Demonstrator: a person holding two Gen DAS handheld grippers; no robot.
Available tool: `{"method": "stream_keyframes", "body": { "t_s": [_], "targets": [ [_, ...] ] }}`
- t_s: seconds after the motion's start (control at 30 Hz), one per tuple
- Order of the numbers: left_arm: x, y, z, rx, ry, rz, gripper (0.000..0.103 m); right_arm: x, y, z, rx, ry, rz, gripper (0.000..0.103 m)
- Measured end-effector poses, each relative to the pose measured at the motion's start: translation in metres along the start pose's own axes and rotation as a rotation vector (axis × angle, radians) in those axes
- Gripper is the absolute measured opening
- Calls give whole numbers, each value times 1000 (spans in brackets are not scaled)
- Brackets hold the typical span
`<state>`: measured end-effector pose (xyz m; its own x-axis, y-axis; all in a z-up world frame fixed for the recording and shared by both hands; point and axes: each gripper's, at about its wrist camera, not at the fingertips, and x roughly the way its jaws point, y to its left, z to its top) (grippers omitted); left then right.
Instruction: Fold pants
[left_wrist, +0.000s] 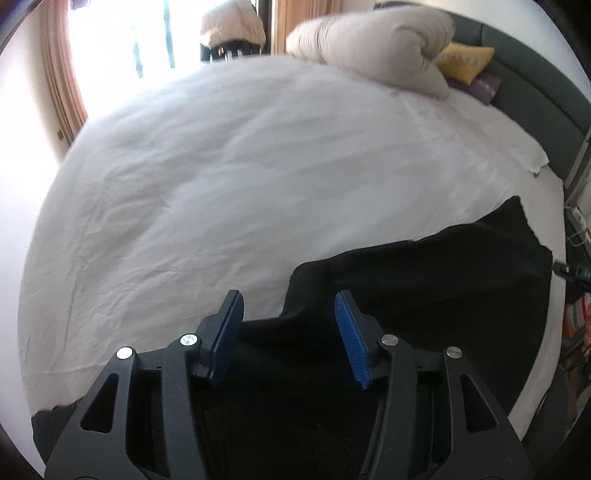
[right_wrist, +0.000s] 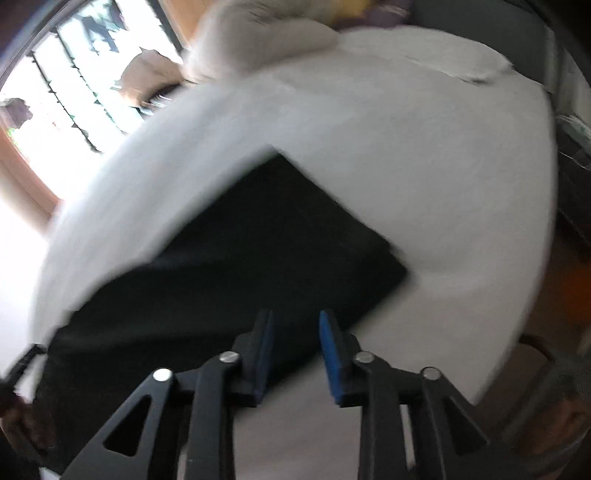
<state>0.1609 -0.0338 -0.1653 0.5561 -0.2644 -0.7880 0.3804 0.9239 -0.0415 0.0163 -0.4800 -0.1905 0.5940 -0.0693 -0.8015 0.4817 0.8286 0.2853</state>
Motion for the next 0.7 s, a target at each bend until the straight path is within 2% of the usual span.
{"method": "stream_keyframes", "body": {
  "t_s": [0.07, 0.13, 0.2, 0.23, 0.3, 0.33, 0.37, 0.4, 0.43, 0.5, 0.53, 0.6, 0.7],
  "targets": [
    [-10, -11, -8, 17, -19, -15, 50, 2, 35, 6, -69, -7, 121, 42],
    [-16, -25, -20, 35, -7, -49, 50, 14, 64, 9, -124, 22, 256, 51],
    [-14, -43, -40, 77, 32, -80, 51, 31, 86, 8, -179, 53, 330, 53],
    [-12, -48, -47, 87, 47, -77, 51, 44, 89, 7, -193, 77, 317, 54],
    [-3, -53, -67, 89, 106, -86, 51, 72, 72, 8, -133, 143, 189, 53],
    [-1, -52, -75, 80, 120, -83, 51, 80, 53, 11, -68, 141, 160, 38],
    [-4, -50, -80, 68, 114, -76, 51, 79, 33, 14, 2, 118, 166, 27],
    [-7, -50, -83, 58, 109, -77, 51, 76, 20, 17, 43, 105, 130, 27],
    [-10, -48, -86, 44, 107, -82, 51, 69, 10, 20, 61, 84, 58, 29],
    [-14, -46, -90, 31, 104, -84, 51, 54, 5, 25, 63, 45, -68, 47],
    [-16, -46, -91, 28, 105, -83, 51, 48, 9, 27, 66, 31, -71, 50],
    [-19, -46, -93, 15, 96, -92, 51, 44, 36, 27, 20, 25, 59, 50],
    [-20, -42, -96, -9, 93, -87, 51, 53, 111, 14, -167, 96, 305, 55]
  ]
}}
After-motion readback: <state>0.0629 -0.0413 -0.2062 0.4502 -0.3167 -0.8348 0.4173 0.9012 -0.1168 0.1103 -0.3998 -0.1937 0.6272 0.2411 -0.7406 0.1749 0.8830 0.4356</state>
